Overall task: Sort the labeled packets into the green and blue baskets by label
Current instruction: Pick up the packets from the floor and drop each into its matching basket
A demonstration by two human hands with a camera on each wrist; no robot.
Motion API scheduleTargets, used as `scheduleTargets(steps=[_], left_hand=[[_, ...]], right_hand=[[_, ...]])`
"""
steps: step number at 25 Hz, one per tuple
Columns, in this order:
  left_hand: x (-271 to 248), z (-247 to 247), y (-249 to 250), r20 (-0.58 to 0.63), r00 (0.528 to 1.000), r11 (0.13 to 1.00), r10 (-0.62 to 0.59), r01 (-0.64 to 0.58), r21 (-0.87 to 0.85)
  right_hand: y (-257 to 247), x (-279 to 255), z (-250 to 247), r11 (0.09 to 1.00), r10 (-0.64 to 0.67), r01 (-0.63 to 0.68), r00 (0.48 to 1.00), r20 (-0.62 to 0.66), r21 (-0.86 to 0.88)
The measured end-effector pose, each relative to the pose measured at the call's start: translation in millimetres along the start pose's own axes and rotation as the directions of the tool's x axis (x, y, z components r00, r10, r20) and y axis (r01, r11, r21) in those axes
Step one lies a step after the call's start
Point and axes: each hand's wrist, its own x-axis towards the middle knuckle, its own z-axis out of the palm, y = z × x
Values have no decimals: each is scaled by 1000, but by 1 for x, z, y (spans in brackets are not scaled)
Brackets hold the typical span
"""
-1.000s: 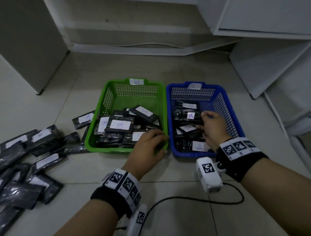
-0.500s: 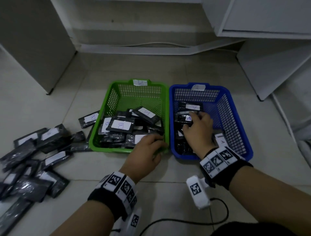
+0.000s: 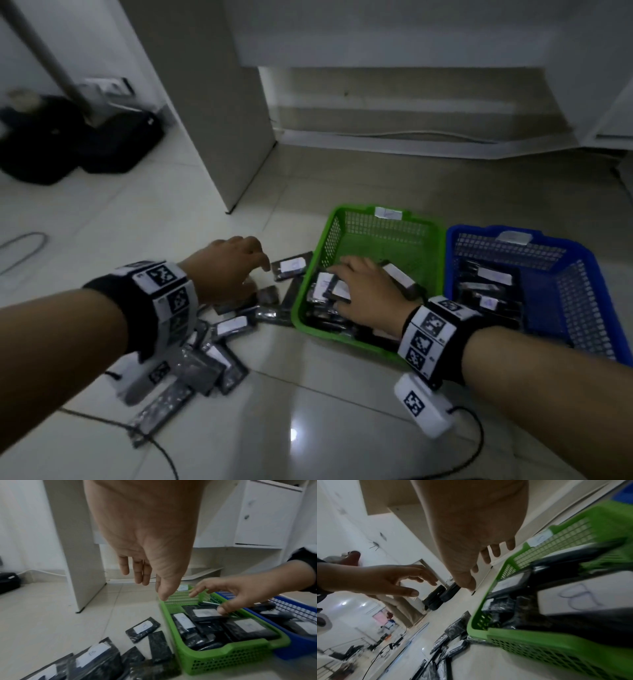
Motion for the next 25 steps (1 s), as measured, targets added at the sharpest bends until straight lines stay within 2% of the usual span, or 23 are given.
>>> scheduleTargets(steps=[3, 6, 9, 12, 14, 18, 20, 22, 25], left_hand=[[-15, 18, -45, -32, 996, 997, -80, 80, -13], [-11, 53, -77, -70, 983, 981, -168, 160, -114], [5, 95, -94, -64, 968, 941, -241, 217, -261], [20, 138, -106, 6, 955, 885, -295, 276, -375], [28, 161, -108, 40, 962, 888, -270, 264, -375], [41, 189, -106, 25, 963, 911, -268, 262, -319], [46, 195, -106, 6, 956, 901, -294, 279, -333], [48, 199, -108, -42, 952, 869, -304, 259, -421], [42, 201, -108, -160, 941, 808, -300, 161, -567]], right_hand=[[-35, 42, 3, 985, -124, 137, 985, 117, -108], [-67, 73, 19, 974, -159, 190, 961, 225, -120], [-88, 89, 47, 985, -131, 157, 950, 284, -71], [-100, 107, 79, 999, -43, 41, 966, 254, 16], [-104, 119, 100, 1000, 6, -3, 975, 223, -13], [-106, 127, 129, 989, 92, -67, 977, 190, -134], [-106, 125, 139, 964, 59, -7, 980, 191, -264], [-106, 124, 145, 918, -4, 90, 976, 219, -387], [-108, 121, 148, 899, -14, 125, 966, 258, -421]])
